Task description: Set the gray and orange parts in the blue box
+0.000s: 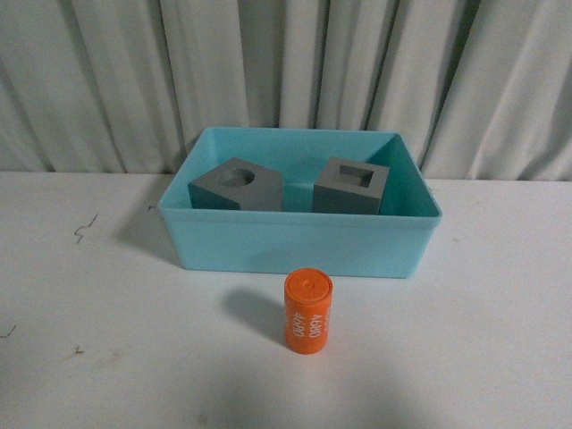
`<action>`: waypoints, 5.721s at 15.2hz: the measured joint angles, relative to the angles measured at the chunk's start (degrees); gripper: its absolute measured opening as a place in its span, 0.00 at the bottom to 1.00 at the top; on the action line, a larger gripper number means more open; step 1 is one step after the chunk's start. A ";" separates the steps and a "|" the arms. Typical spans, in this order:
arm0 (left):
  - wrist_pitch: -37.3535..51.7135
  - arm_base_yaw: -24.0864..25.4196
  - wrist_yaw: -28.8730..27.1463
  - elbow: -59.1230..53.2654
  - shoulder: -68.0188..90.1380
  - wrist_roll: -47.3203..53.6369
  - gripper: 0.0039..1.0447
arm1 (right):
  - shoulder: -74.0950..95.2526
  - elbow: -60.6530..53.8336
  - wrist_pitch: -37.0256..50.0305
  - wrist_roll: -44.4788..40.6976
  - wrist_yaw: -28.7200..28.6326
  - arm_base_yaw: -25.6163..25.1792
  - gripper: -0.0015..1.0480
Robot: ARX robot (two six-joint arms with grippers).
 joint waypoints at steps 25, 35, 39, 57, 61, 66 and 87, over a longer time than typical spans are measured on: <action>-13.42 0.00 0.00 0.04 -12.70 0.04 0.94 | 0.00 0.00 0.00 -0.02 0.00 0.00 0.94; -13.44 0.00 0.00 0.04 -12.70 0.04 0.94 | 67.71 22.64 6.21 -24.48 -32.04 -0.55 0.94; -13.44 0.00 0.00 0.04 -12.70 0.04 0.94 | 85.74 30.71 14.99 -29.48 -27.04 9.20 0.94; -13.44 0.00 0.00 0.04 -12.70 0.04 0.94 | 114.90 53.55 18.10 -25.09 -20.87 21.07 0.94; -13.44 0.00 0.02 0.04 -12.70 0.04 0.94 | 116.76 55.71 17.14 -24.44 -20.20 22.29 0.94; -13.44 0.00 0.00 0.04 -12.70 0.04 0.94 | 118.49 56.11 16.28 -23.32 -19.71 23.37 0.61; -13.42 0.00 -0.02 0.04 -12.70 0.04 0.94 | 122.64 76.83 21.94 -2.01 -4.28 22.67 0.44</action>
